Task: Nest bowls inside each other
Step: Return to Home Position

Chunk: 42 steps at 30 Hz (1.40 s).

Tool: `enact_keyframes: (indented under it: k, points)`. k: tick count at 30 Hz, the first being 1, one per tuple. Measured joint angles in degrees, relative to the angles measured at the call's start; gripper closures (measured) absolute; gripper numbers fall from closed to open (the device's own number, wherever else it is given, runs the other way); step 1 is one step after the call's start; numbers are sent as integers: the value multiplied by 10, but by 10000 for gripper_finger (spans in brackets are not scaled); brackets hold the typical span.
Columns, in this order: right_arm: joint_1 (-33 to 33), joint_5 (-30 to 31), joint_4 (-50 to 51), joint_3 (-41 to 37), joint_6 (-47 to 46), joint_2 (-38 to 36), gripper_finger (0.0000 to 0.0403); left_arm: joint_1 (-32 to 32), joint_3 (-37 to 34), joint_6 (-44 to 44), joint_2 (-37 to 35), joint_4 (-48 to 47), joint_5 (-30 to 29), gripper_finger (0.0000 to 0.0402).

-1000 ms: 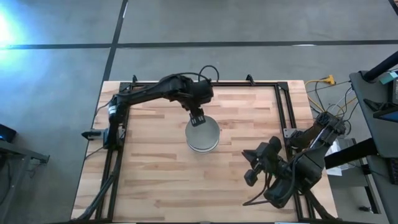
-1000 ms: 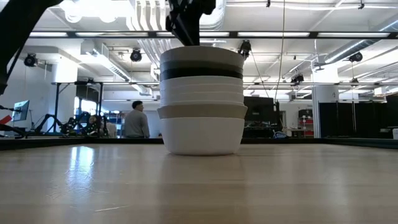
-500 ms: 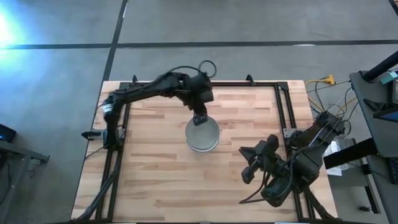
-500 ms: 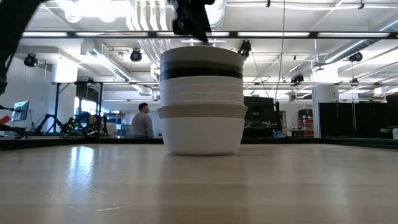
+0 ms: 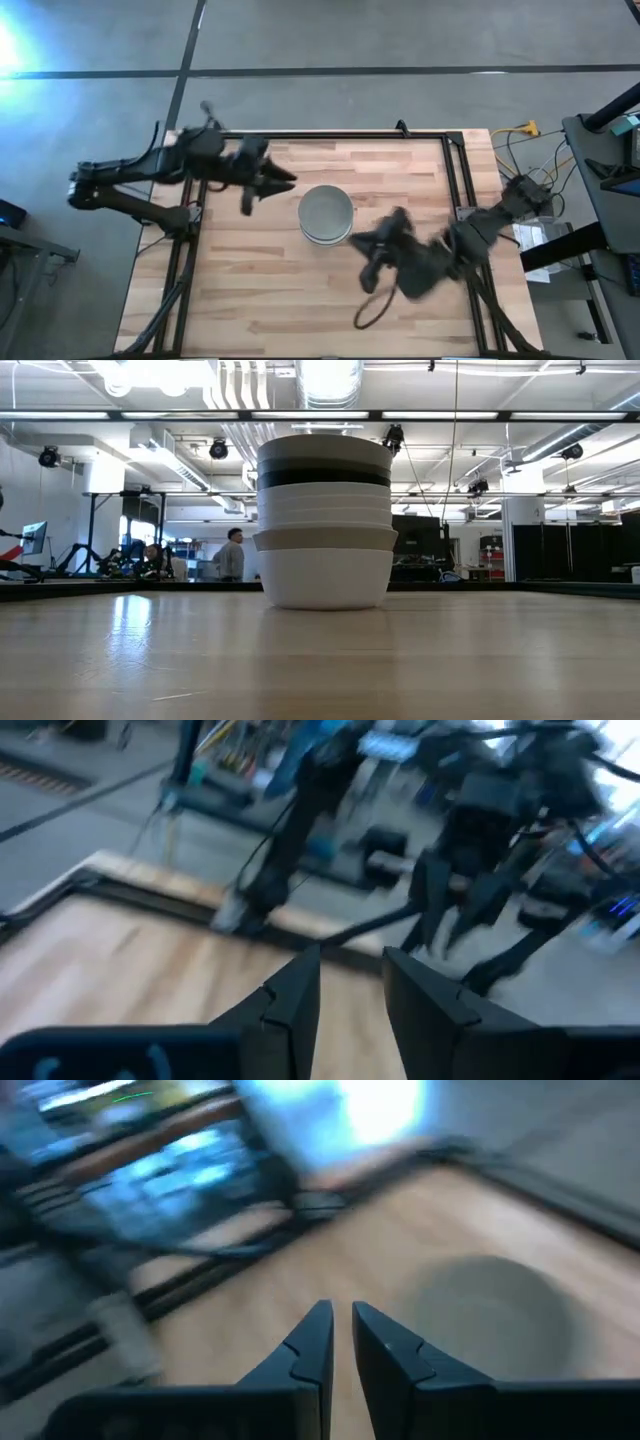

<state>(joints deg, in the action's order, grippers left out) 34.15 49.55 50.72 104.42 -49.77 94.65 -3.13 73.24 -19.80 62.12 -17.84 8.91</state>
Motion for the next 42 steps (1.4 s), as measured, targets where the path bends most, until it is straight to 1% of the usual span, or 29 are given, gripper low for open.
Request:
enact_keyframes:
  k: [3, 4, 5, 8, 10, 11, 14, 17, 19, 22, 25, 27, 29, 31, 34, 37, 42]
  points:
    - [-62, -182, -183, -8, 189, 2, 365, 18, -129, -43, -73, 148, 0, 307]
    - [-83, -225, -223, -9, 232, 3, 365, 21, -170, -59, -95, 203, -3, 307]
    - [-102, -249, -246, -10, 259, 3, 365, 22, -204, -75, -115, 255, -9, 307]
    - [-157, -253, -260, -11, 299, -11, 365, 21, -288, -104, -166, 375, -42, 307]
    - [-189, -249, -261, -15, 324, -35, 365, 21, -321, -107, -198, 411, -68, 307]
    - [-202, -248, -265, -21, 334, -51, 365, 21, -332, -104, -216, 413, -82, 307]
    - [-228, -254, -317, -56, 362, -117, 365, 21, -345, -78, -268, 408, -110, 307]
    - [-249, -287, -418, -127, 381, -201, 365, 21, -355, -57, -305, 407, -124, 307]
    - [-260, -304, -486, -191, 383, -263, 365, 21, -359, -41, -330, 387, -134, 307]
    - [-260, -300, -560, -296, 385, -361, 365, 21, -360, -18, -384, 343, -147, 307]
    - [-258, -304, -645, -402, 382, -454, 365, 22, -355, 3, -433, 290, -182, 307]
    - [-253, -303, -710, -473, 388, -512, 365, 21, -358, 11, -467, 265, -195, 307]
    - [-252, -296, -772, -537, 404, -560, 365, 21, -361, 18, -496, 246, -208, 307]
    - [-252, -272, -818, -598, 408, -604, 365, 21, -361, 22, -525, 218, -222, 307]
    - [-252, -230, -841, -680, 402, -656, 365, 21, -361, 22, -560, 165, -244, 307]
    - [-252, -183, -846, -745, 383, -702, 365, 21, -361, 22, -581, 117, -259, 307]
    - [-252, -173, -890, -829, 372, -806, 365, 21, -369, 21, -604, 77, -270, 307]
